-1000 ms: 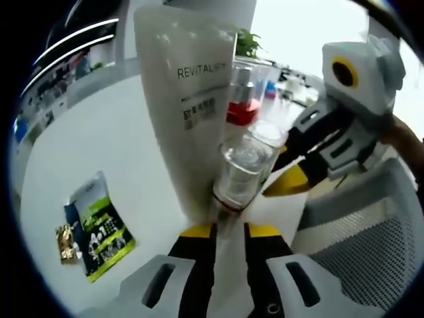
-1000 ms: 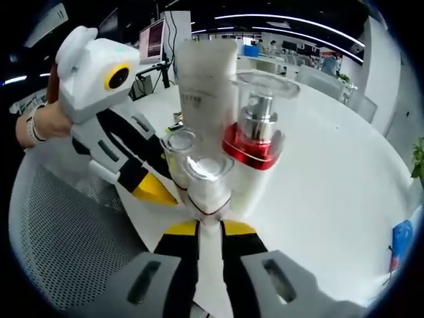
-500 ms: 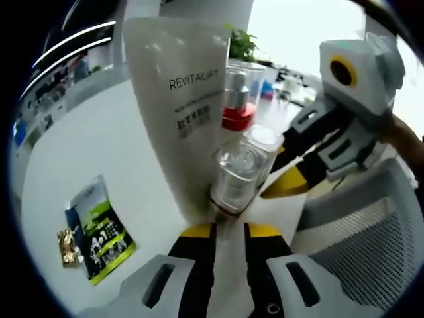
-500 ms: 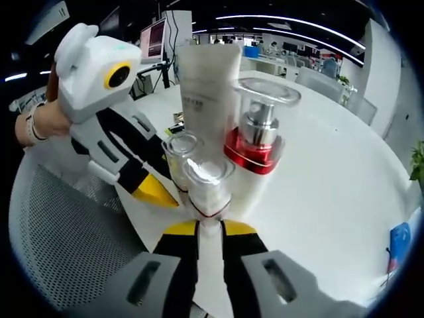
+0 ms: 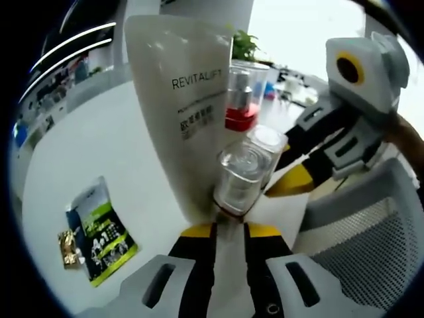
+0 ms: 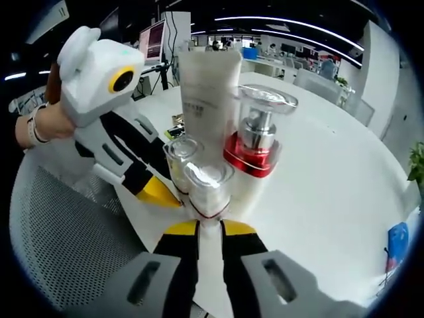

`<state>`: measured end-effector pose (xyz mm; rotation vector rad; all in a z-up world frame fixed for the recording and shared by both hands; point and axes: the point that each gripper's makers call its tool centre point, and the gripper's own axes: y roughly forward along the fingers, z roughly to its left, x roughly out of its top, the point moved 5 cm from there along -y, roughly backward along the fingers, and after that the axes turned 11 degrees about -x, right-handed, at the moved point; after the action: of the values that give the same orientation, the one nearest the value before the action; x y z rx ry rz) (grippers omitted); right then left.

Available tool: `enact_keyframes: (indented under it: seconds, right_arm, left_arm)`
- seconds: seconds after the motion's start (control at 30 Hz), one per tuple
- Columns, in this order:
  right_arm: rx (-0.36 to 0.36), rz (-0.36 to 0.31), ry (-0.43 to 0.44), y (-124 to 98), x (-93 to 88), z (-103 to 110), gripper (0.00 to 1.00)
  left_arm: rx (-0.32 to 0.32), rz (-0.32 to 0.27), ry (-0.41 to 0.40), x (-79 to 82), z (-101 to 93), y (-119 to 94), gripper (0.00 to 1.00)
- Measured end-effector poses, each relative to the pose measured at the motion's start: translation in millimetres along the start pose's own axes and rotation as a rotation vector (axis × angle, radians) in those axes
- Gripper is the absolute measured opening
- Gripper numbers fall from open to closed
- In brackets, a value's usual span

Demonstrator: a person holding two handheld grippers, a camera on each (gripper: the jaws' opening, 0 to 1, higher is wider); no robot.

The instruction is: Arrange the skincare products in the storage area until every visible bottle or jar stands upright without overlapping.

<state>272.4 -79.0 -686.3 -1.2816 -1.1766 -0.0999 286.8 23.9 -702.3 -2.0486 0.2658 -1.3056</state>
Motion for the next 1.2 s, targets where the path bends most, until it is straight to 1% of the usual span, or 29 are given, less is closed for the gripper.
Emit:
enact_keyframes:
  seconds: [0.2,0.37,0.5,0.67,0.77,0.87,0.93,1.03,1.1,1.2]
  right_arm:
    - [-0.009,-0.015,0.004,-5.0,1.7,-0.8,0.14]
    - [-0.006,-0.034,0.016,-8.3,4.1,1.4,0.15]
    - [-0.016,-0.042,0.007,-11.8,5.1,2.2,0.15]
    - [-0.024,-0.055,0.008,-17.6,6.4,2.3,0.17]
    - [-0.024,-0.064,0.019,-21.5,8.2,2.7,0.2]
    - [-0.025,-0.073,0.015,-25.1,10.7,4.3,0.21]
    - [-0.024,-0.085,0.018,-29.3,13.6,5.0,0.23]
    - [-0.038,-0.108,0.031,-34.1,17.8,3.9,0.29]
    - [-0.042,-0.118,0.039,-36.8,20.0,3.3,0.32]
    - [-0.045,-0.135,0.05,-40.3,22.9,3.0,0.38]
  left_arm:
    - [0.006,0.009,0.006,-1.8,0.9,-4.2,0.14]
    - [0.012,-0.004,0.007,-0.5,-1.1,-9.5,0.15]
    - [0.016,-0.006,0.01,-1.6,-2.6,-12.8,0.16]
    - [0.028,-0.012,0.022,-2.1,-3.2,-22.7,0.2]
    - [0.048,-0.012,0.036,-2.7,-1.6,-28.6,0.22]
    - [0.054,-0.018,0.034,-3.0,-0.6,-33.9,0.23]
    - [0.069,-0.027,0.04,-2.1,-0.6,-41.2,0.27]
    - [0.07,-0.032,0.034,-2.5,-2.5,-50.9,0.35]
    - [0.089,-0.042,0.036,-2.3,-1.4,-57.4,0.4]
    - [0.093,-0.046,0.023,-2.5,-1.2,-66.4,0.48]
